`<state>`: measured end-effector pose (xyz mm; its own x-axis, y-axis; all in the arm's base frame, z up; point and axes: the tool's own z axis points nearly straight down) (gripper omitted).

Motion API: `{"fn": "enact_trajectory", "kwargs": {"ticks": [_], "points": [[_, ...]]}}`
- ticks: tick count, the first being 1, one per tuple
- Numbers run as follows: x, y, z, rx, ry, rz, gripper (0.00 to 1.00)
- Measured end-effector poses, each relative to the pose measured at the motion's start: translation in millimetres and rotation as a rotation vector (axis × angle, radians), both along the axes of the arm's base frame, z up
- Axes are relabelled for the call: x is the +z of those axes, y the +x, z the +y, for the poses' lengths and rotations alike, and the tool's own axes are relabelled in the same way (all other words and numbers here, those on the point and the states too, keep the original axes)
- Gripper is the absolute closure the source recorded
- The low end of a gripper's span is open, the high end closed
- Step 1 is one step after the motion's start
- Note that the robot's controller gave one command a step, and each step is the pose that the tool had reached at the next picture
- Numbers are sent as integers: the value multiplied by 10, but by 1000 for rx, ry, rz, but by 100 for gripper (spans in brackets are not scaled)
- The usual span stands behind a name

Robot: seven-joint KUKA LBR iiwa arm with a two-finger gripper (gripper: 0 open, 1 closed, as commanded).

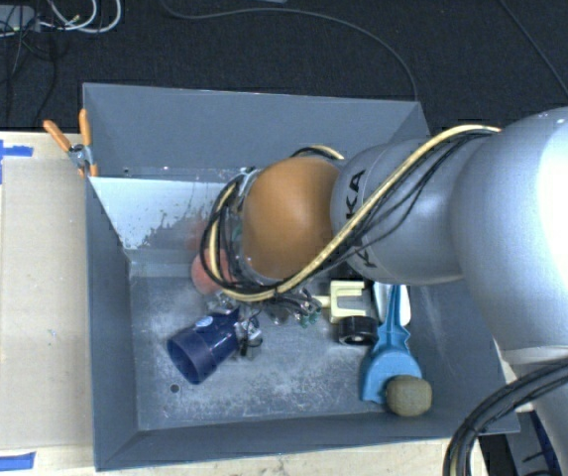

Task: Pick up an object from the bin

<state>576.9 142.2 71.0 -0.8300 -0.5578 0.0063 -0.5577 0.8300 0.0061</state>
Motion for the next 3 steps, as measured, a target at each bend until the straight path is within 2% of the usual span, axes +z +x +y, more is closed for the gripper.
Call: {"fn": "enact_trajectory", "kwargs": {"ticks": [1, 2, 3], "points": [[30, -8, -1, -1, 0, 2, 100], [162, -26, -3, -1, -2, 9, 100], [383, -21, 1, -3, -1, 6, 100]]}}
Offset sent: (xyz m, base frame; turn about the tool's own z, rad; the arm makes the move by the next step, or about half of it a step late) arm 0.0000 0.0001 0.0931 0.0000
